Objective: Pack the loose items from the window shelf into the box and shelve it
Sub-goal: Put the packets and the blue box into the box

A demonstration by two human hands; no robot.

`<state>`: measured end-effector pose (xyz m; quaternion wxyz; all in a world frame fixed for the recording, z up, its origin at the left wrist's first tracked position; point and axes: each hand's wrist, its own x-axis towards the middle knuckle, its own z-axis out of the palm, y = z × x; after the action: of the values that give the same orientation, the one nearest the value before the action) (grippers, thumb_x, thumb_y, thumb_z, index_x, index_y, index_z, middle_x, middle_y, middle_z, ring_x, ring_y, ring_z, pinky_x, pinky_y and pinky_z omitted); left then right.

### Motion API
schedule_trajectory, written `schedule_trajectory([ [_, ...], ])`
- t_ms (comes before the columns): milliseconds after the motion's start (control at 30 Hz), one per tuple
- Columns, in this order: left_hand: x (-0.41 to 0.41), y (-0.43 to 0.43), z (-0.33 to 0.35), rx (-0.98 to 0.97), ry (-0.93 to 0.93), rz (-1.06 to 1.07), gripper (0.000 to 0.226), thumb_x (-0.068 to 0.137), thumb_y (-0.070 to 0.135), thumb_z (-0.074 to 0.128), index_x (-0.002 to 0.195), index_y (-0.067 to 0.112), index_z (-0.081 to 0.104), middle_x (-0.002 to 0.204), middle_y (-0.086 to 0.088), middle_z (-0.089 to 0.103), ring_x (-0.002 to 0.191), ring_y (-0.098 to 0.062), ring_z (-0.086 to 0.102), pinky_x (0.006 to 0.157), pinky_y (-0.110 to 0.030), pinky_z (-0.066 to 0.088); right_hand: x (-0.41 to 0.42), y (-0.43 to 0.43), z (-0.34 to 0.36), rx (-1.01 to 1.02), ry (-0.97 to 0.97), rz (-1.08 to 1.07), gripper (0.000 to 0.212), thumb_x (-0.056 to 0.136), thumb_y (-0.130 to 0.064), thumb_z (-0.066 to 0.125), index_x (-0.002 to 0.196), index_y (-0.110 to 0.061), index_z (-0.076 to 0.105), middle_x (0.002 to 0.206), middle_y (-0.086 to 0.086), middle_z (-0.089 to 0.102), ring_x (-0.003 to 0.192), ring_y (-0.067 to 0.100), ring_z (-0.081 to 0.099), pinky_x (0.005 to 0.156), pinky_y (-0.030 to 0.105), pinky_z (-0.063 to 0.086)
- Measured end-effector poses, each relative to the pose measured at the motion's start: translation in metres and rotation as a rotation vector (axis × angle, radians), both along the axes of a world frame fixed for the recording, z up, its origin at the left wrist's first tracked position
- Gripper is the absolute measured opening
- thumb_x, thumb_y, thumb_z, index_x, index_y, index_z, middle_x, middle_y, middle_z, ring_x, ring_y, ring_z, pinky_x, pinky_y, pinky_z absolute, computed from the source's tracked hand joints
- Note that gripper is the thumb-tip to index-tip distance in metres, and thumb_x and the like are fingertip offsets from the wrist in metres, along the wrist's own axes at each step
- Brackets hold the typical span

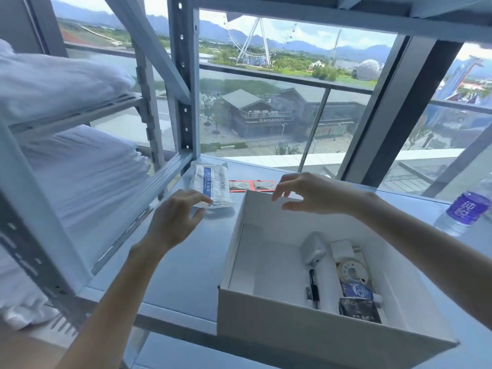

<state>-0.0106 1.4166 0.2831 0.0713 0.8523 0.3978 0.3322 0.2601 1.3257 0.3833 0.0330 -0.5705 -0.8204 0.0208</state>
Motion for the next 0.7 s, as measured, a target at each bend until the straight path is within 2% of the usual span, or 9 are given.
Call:
schedule_trajectory([
  [133, 0.014, 0.070, -0.041, -0.120, 0.292, -0.039, 0.040, 0.086, 0.017, 0.061, 0.125, 0.022, 0.058, 0.134, 0.003, 0.053, 0.123, -0.020, 0.046, 0.101, -0.036, 0.039, -0.004, 0.025, -0.008, -0.042, 0.011, -0.072, 0.026, 0.083, -0.023, 0.069, 0.108, -0.022, 0.065, 0.104, -0.003, 0.062, 0.089, 0.010, 0.061, 0.077, 0.029, 0.050],
  [267, 0.023, 0.113, -0.063, -0.199, 0.528, -0.011, 0.055, 0.089, 0.028, 0.057, 0.141, 0.024, 0.038, 0.148, 0.004, 0.035, 0.135, -0.018, 0.032, 0.106, -0.036, 0.032, -0.004, 0.032, -0.015, -0.042, 0.042, -0.128, 0.020, 0.083, -0.019, 0.068, 0.103, -0.021, 0.068, 0.095, -0.006, 0.061, 0.082, 0.006, 0.060, 0.078, 0.033, 0.052],
  [333, 0.024, 0.126, -0.073, -0.205, 0.555, -0.034, 0.050, 0.090, 0.027, 0.054, 0.139, 0.029, 0.041, 0.144, 0.005, 0.039, 0.131, -0.016, 0.037, 0.102, -0.035, 0.036, -0.003, 0.032, -0.019, -0.040, 0.067, -0.154, 0.018, 0.083, -0.019, 0.068, 0.100, -0.024, 0.068, 0.093, -0.010, 0.057, 0.081, 0.002, 0.058, 0.078, 0.035, 0.052],
  [400, 0.021, 0.132, -0.080, -0.207, 0.485, -0.053, 0.045, 0.090, 0.018, 0.050, 0.133, 0.032, 0.049, 0.133, 0.006, 0.049, 0.121, -0.018, 0.048, 0.095, -0.034, 0.041, -0.002, 0.031, -0.021, -0.036, 0.096, -0.174, 0.018, 0.084, -0.019, 0.068, 0.101, -0.024, 0.067, 0.093, -0.013, 0.057, 0.081, 0.000, 0.058, 0.079, 0.034, 0.053],
  [500, 0.016, 0.131, -0.083, -0.133, 0.448, -0.043, 0.042, 0.089, 0.010, 0.046, 0.124, 0.029, 0.058, 0.114, 0.005, 0.060, 0.103, -0.023, 0.058, 0.081, -0.032, 0.046, -0.003, 0.029, -0.020, -0.037, 0.110, -0.192, 0.022, 0.085, -0.017, 0.066, 0.106, -0.023, 0.065, 0.096, -0.010, 0.059, 0.085, 0.002, 0.059, 0.080, 0.030, 0.053],
  [600, 0.003, 0.125, -0.080, -0.065, 0.526, -0.039, 0.023, 0.091, 0.015, 0.045, 0.104, 0.020, 0.063, 0.103, 0.004, 0.062, 0.092, -0.024, 0.061, 0.068, -0.029, 0.045, -0.003, 0.027, -0.019, -0.042, 0.101, -0.198, 0.023, 0.086, -0.019, 0.065, 0.108, -0.024, 0.064, 0.097, -0.010, 0.059, 0.085, -0.001, 0.059, 0.081, 0.029, 0.053],
  [700, -0.019, 0.116, -0.073, -0.094, 0.613, -0.076, 0.017, 0.090, 0.026, 0.050, 0.096, 0.029, 0.065, 0.102, 0.010, 0.063, 0.092, -0.017, 0.061, 0.071, -0.026, 0.044, -0.002, 0.026, -0.018, -0.048, 0.086, -0.222, 0.025, 0.087, -0.020, 0.064, 0.111, -0.025, 0.062, 0.097, -0.013, 0.058, 0.081, -0.012, 0.052, 0.082, 0.027, 0.052],
])
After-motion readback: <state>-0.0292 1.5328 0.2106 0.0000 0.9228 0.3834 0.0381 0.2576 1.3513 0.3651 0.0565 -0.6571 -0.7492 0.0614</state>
